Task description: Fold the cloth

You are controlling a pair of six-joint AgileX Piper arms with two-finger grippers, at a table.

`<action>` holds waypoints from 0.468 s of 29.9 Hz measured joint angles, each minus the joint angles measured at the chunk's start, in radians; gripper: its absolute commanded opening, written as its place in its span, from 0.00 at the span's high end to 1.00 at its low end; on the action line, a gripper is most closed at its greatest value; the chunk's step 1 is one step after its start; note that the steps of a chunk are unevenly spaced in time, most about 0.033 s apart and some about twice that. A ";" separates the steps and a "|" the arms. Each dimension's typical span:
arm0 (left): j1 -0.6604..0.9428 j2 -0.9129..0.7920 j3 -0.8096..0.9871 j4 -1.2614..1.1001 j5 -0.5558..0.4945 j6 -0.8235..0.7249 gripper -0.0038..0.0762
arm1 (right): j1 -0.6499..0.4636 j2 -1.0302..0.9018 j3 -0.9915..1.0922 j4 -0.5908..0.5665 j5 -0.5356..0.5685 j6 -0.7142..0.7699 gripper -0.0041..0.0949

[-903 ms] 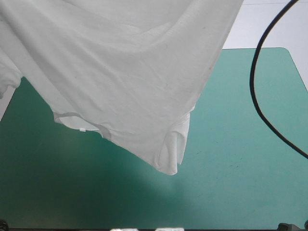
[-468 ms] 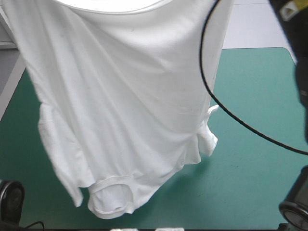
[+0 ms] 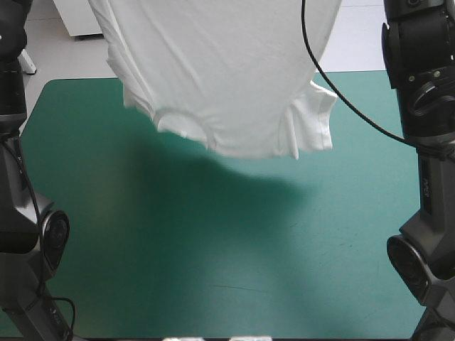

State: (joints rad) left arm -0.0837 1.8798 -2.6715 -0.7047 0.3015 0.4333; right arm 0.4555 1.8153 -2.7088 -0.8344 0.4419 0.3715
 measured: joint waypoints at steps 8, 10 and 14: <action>0.001 0.036 -0.012 -0.064 0.090 0.149 0.96 | -0.003 0.014 0.007 0.187 0.205 -0.069 0.98; 0.001 0.079 -0.013 -0.026 0.185 0.128 0.96 | -0.005 0.040 0.018 0.254 0.299 -0.114 0.98; 0.001 0.191 -0.008 0.125 0.416 -0.024 0.96 | -0.006 0.142 0.060 0.368 0.510 -0.177 0.98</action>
State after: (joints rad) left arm -0.0830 2.0705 -2.6797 -0.5795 0.7177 0.4089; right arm 0.4494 1.9575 -2.6488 -0.4669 0.9519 0.1947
